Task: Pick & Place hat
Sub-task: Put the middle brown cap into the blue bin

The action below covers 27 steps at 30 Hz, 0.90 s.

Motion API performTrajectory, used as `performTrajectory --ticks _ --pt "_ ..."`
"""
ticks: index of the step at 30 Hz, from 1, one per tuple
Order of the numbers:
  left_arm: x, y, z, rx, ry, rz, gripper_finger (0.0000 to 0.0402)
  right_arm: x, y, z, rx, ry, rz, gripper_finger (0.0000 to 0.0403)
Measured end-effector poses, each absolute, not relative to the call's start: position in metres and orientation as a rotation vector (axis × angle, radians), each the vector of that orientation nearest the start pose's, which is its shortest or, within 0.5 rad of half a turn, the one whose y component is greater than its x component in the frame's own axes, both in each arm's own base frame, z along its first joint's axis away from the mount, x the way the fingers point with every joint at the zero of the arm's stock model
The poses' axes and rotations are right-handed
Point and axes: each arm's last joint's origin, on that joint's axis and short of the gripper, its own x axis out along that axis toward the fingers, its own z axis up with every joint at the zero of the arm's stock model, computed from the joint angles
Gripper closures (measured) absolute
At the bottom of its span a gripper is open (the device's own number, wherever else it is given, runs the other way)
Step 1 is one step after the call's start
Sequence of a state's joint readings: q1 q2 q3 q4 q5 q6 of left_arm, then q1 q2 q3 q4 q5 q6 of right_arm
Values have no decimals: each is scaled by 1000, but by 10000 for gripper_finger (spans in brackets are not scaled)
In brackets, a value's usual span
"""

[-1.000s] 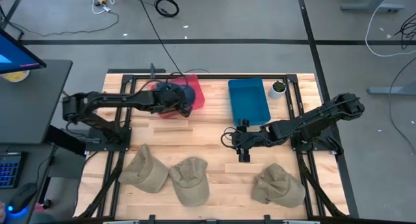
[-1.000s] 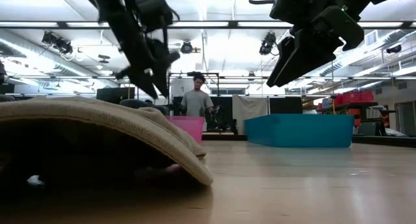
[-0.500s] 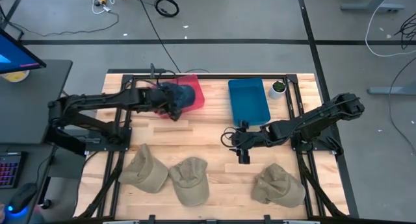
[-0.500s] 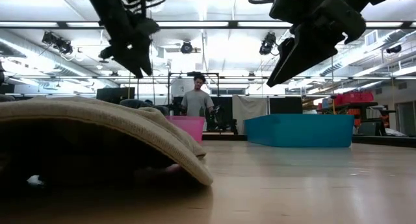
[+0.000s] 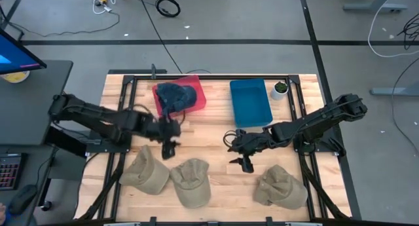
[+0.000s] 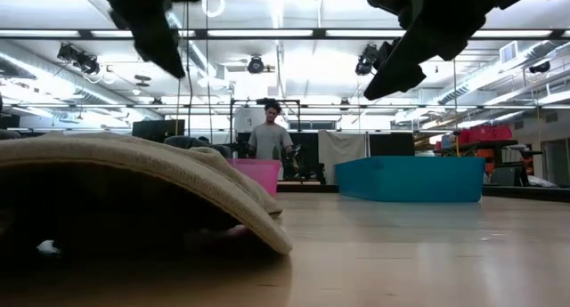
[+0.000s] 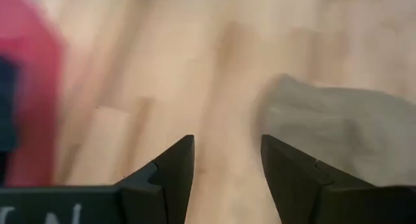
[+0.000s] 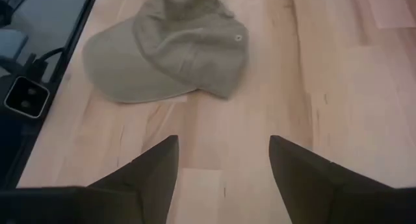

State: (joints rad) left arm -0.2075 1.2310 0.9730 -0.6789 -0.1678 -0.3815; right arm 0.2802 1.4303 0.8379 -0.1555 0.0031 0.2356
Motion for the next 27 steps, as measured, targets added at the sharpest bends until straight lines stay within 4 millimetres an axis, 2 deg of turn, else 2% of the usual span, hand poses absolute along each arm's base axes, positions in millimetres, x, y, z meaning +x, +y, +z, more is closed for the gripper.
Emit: performTrajectory --ticks 5,10,17,27 --pt "241 -84 269 -244 851 40 220 279 83 212 144 769 173 160" --pt "246 -113 254 -256 858 54 220 279 84 213 157 767 172 160" --pt "261 -143 222 -240 889 44 220 278 85 213 167 769 170 160" --pt "277 -169 179 -217 945 -11 220 279 85 213 180 770 165 160"
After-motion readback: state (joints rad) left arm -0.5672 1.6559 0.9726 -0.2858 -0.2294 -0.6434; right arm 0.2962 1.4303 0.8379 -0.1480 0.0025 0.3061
